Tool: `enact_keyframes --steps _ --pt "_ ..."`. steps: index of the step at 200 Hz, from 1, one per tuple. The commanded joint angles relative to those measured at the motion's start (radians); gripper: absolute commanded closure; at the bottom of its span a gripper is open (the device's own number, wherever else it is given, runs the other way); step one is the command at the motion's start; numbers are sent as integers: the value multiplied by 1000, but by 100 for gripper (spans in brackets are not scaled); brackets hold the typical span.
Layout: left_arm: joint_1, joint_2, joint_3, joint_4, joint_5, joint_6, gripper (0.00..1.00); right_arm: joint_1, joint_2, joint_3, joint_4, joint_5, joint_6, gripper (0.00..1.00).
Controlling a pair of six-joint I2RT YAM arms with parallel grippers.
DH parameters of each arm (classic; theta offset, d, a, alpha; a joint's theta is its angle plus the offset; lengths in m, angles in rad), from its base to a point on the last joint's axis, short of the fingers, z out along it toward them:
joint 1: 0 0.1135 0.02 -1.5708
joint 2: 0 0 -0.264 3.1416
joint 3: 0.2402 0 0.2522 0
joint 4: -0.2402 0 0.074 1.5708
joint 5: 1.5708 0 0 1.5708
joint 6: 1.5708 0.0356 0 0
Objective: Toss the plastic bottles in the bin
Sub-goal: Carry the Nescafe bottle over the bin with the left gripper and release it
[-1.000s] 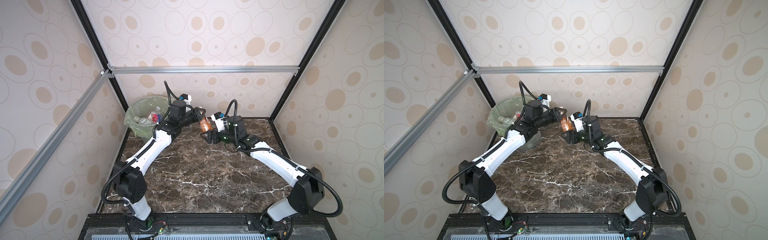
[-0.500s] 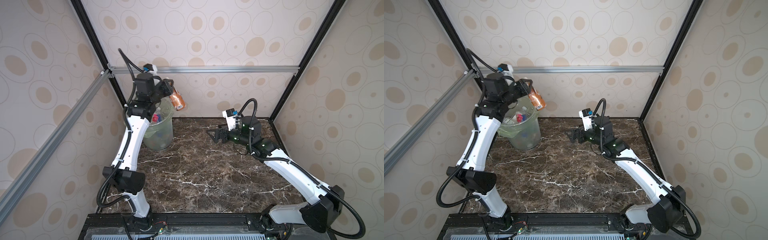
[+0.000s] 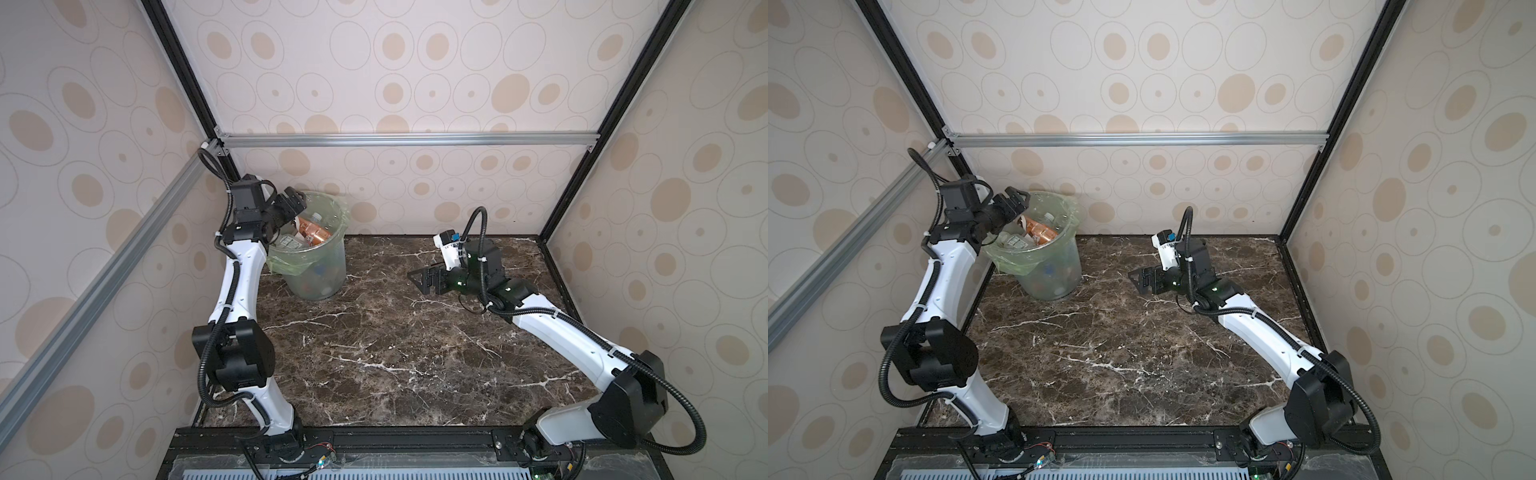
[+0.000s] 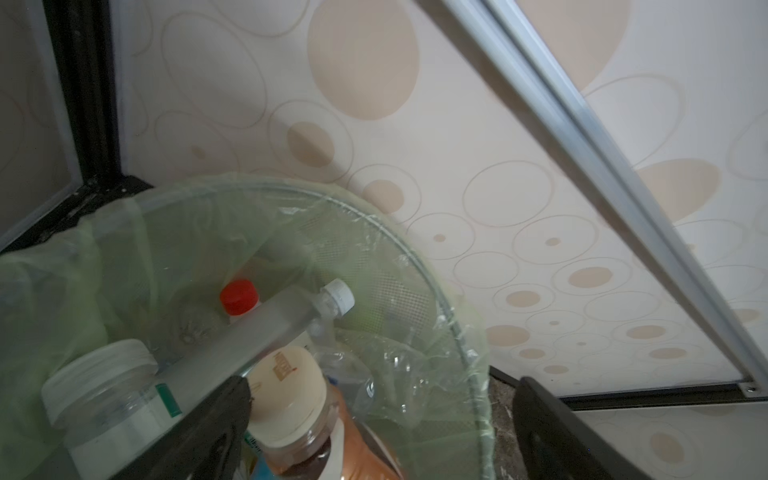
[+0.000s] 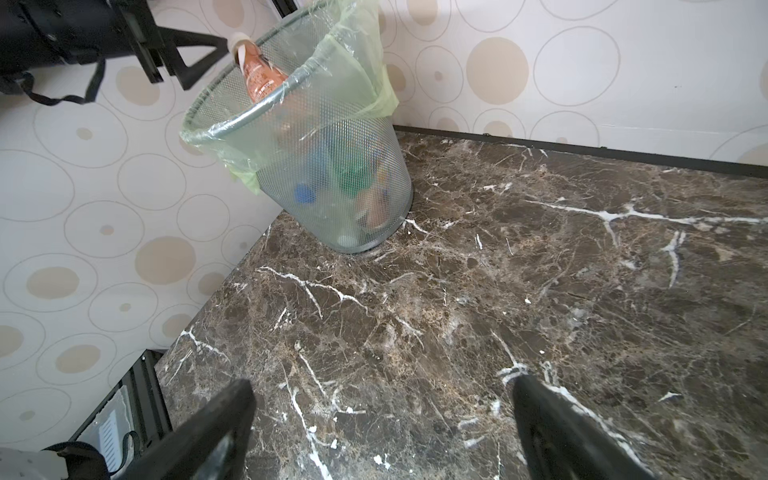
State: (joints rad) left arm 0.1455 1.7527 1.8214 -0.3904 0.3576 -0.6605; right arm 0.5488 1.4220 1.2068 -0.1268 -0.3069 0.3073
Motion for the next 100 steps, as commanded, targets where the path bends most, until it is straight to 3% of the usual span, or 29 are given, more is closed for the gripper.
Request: enact_keyframes --steps 1,22,52,76,100 --pt "-3 -78 152 -36 -19 51 1 -2 8 -11 8 -2 -1 1" --pt "-26 -122 194 -54 -32 94 1 -3 -1 -23 6 17 -5 1" --pt "-76 -263 39 43 -109 199 1 -9 -46 -56 -32 140 -28 0" --pt "-125 -437 -321 313 -109 267 1 -25 -115 -124 -66 434 -56 0" --pt "-298 -630 -764 641 -277 460 1 -98 -204 -242 -67 666 -46 0"
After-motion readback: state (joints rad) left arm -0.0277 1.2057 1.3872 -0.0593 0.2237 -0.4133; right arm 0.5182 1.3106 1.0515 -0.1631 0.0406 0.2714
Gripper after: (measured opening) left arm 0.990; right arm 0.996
